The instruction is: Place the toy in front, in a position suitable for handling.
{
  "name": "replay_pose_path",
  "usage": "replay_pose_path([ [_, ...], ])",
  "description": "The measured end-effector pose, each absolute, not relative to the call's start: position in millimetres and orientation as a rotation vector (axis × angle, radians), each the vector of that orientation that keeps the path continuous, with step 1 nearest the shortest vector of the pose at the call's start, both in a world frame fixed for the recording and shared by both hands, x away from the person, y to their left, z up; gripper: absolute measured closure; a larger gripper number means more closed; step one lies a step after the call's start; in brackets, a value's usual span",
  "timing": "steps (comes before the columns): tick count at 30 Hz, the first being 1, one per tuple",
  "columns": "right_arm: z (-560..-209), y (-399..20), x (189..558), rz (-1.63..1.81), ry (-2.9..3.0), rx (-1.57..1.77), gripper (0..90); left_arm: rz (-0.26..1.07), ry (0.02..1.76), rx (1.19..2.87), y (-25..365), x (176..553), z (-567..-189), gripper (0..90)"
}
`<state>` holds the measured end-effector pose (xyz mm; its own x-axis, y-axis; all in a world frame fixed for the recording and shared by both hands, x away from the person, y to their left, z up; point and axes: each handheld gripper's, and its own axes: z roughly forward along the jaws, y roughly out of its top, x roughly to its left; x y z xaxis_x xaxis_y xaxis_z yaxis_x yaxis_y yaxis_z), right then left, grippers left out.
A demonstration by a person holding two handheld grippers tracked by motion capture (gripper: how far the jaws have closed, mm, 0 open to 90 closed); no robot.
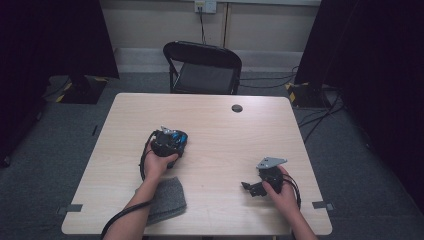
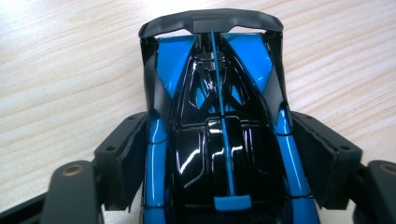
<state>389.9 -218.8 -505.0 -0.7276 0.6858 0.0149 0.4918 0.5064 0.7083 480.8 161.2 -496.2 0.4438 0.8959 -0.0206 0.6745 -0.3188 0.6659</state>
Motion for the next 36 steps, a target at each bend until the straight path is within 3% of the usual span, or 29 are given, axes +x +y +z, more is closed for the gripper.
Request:
replay_pose_path([
  [36, -505, -219, 390, 1.044, 2.491, 0.989, 3.6, 0.473, 1.280, 2.181, 150, 485, -485, 27.2],
])
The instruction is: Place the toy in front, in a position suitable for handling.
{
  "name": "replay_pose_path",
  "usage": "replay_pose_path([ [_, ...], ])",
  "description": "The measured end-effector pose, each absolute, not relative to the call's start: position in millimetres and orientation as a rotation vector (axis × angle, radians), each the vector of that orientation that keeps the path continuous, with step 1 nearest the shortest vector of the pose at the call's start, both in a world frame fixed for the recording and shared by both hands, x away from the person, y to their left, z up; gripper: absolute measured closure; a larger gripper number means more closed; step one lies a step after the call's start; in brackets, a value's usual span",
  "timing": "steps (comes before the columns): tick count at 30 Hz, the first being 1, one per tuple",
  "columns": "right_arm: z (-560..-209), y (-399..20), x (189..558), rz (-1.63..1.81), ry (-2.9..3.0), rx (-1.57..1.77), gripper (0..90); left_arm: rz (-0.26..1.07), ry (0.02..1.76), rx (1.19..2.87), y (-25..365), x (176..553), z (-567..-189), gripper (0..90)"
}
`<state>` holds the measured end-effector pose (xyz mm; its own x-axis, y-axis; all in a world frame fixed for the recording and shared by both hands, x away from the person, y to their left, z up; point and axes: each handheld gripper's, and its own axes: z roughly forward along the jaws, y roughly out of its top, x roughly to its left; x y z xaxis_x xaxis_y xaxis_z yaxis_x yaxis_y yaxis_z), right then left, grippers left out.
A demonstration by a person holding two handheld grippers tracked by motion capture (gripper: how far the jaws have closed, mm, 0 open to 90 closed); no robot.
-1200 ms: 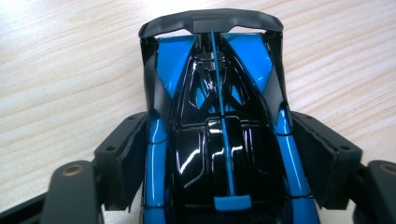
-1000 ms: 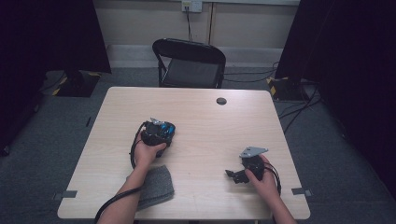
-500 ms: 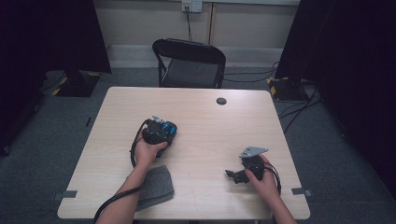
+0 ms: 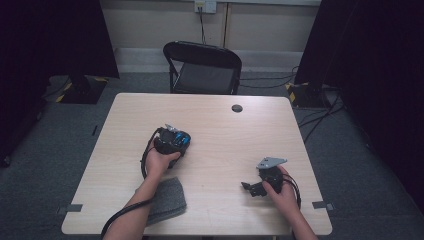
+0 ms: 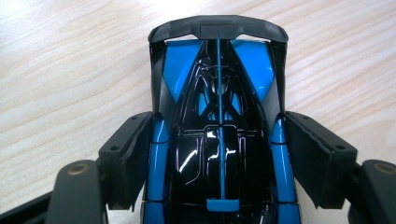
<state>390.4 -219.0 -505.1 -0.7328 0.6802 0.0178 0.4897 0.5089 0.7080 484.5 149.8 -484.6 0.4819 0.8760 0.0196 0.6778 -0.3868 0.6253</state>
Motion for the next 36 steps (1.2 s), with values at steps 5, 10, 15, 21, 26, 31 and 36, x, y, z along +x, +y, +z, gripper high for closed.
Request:
replay_pose_path([
  [5, -505, -219, 390, 1.043, 2.492, 0.990, 3.5, 0.484, 1.277, 2.180, 149, 486, -485, 26.9],
  [10, -505, -219, 390, 1.043, 2.492, 0.989, 3.5, 0.517, 1.266, 2.190, 144, 491, -483, 17.0],
  [15, -505, -219, 391, 1.045, 2.493, 0.985, 3.3, 0.490, 1.299, 2.166, 140, 502, -484, 16.2],
  [21, -505, -219, 391, 1.045, 2.495, 0.981, 3.1, 0.480, 1.328, 2.148, 132, 510, -491, 17.4],
  [26, -505, -219, 391, 1.045, 2.497, 0.979, 3.0, 0.493, 1.330, 2.163, 131, 511, -490, 25.3],
  [31, -505, -219, 391, 1.045, 2.498, 0.979, 3.0, 0.469, 1.302, 2.171, 134, 508, -486, 25.5],
  [36, -505, -219, 391, 1.045, 2.498, 0.979, 3.0, 0.460, 1.269, 2.173, 138, 507, -475, 25.5],
])
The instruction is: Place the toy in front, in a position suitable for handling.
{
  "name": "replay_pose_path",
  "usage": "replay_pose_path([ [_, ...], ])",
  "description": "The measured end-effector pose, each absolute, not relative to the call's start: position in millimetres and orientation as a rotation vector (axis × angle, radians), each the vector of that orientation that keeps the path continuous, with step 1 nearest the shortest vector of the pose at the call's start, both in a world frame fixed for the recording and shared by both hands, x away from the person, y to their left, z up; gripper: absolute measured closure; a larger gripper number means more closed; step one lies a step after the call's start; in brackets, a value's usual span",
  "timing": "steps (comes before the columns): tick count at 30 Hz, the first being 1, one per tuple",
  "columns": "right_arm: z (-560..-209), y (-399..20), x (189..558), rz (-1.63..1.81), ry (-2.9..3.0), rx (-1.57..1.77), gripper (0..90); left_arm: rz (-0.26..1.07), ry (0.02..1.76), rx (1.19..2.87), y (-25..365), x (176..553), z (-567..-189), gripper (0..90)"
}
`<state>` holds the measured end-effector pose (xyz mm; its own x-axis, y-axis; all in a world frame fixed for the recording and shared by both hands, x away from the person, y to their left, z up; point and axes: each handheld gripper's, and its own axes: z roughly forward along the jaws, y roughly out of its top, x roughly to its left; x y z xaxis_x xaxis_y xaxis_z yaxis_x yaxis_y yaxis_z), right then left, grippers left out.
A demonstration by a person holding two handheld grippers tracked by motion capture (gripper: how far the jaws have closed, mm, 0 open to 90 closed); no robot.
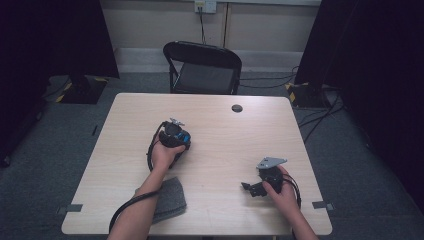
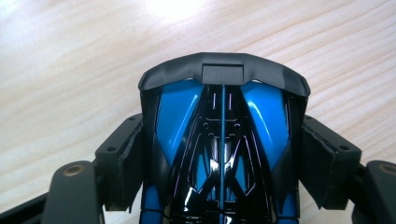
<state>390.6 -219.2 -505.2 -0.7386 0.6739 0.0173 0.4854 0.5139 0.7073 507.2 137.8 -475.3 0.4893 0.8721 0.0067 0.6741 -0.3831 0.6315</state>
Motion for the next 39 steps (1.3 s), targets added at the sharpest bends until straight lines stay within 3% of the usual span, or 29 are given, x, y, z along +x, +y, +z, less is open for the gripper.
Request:
replay_pose_path([
  [24, -505, -219, 391, 1.045, 2.502, 0.974, 2.6, 0.450, 1.093, 2.228, 114, 511, -439, 25.7],
  [39, -505, -219, 391, 1.046, 2.502, 0.975, 2.6, 0.315, 0.913, 2.318, 83, 524, -460, 25.6],
])
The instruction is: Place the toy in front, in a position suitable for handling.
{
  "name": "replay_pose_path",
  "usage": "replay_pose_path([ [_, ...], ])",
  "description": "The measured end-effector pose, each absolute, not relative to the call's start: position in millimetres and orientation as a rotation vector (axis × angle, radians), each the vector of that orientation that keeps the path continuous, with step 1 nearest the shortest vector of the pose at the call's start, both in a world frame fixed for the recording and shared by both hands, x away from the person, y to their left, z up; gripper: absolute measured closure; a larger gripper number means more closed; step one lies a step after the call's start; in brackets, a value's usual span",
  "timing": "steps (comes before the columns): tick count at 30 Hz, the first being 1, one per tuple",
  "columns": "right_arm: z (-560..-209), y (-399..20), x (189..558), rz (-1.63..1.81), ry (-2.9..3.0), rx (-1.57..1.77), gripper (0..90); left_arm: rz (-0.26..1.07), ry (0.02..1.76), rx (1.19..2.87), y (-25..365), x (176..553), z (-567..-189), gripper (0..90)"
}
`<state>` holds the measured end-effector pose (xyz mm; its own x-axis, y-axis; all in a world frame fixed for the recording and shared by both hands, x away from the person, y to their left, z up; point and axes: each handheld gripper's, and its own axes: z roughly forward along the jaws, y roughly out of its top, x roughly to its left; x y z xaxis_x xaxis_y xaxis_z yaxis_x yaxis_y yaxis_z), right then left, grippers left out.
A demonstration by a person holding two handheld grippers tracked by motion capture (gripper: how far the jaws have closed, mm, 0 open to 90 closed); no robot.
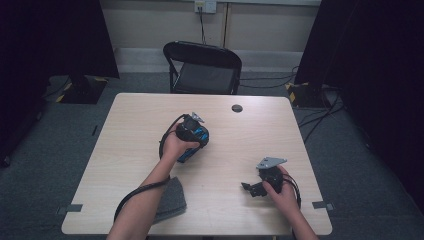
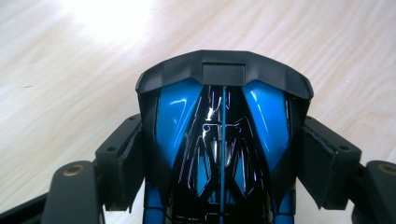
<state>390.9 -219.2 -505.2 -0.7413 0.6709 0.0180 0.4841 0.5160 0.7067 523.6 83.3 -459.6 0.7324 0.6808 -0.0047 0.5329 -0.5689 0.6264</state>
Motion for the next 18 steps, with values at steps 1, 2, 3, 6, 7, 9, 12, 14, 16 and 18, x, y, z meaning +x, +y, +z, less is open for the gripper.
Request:
replay_pose_path([
  [1, -505, -219, 391, 1.045, 2.502, 0.973, 2.6, 0.308, 0.904, 2.332, 82, 524, -462, 25.6],
  [2, -505, -219, 391, 1.046, 2.502, 0.973, 2.6, 0.308, 0.900, 2.340, 81, 524, -464, 25.6],
  [3, -505, -219, 391, 1.046, 2.502, 0.974, 2.6, 0.300, 0.898, 2.338, 80, 524, -467, 25.6],
  [6, -505, -219, 391, 1.046, 2.503, 0.972, 2.6, 0.295, 0.899, 2.348, 79, 526, -471, 25.6],
  [7, -505, -219, 391, 1.046, 2.504, 0.971, 2.6, 0.295, 0.895, 2.349, 78, 526, -472, 25.6],
  [9, -505, -219, 391, 1.046, 2.503, 0.971, 2.6, 0.287, 0.897, 2.349, 78, 527, -475, 25.5],
  [12, -505, -219, 391, 1.046, 2.503, 0.972, 2.6, 0.292, 0.874, 2.362, 76, 527, -479, 25.5],
  [14, -505, -219, 391, 1.046, 2.504, 0.972, 2.6, 0.298, 0.868, 2.367, 75, 527, -481, 25.5],
  [16, -505, -219, 391, 1.046, 2.503, 0.971, 2.6, 0.302, 0.870, 2.376, 74, 527, -483, 25.5],
  [18, -505, -219, 391, 1.046, 2.503, 0.971, 2.6, 0.297, 0.868, 2.375, 74, 527, -483, 25.4],
])
